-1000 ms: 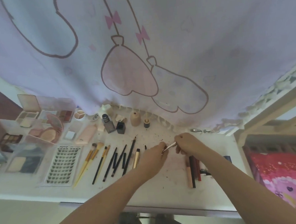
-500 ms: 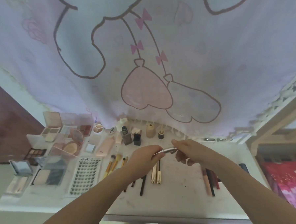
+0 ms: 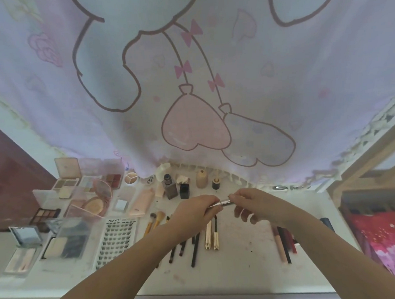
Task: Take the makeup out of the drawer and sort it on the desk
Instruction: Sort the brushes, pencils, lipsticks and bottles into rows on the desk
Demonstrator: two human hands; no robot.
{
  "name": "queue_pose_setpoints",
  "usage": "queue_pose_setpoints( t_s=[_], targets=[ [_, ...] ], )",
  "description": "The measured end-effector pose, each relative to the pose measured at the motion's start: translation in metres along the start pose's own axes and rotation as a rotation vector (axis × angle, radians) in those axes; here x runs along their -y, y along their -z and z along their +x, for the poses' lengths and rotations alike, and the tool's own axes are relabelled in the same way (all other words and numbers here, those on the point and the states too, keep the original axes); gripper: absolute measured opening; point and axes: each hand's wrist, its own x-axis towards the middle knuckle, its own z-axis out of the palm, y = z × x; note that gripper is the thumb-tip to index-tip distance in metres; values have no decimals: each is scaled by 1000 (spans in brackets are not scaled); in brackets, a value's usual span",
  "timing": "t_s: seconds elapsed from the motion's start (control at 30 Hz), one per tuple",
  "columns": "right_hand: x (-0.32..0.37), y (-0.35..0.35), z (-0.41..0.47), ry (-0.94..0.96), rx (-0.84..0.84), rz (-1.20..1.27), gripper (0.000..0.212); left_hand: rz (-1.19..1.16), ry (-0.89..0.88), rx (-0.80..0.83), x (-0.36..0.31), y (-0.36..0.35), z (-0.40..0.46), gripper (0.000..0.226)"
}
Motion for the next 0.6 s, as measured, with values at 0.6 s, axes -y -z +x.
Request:
queue_pose_setpoints(
  t_s=[0.6],
  targets=[
    [-8, 9, -4, -19, 36, 37, 32, 48, -27, 6, -12, -6, -1, 27]
  ],
)
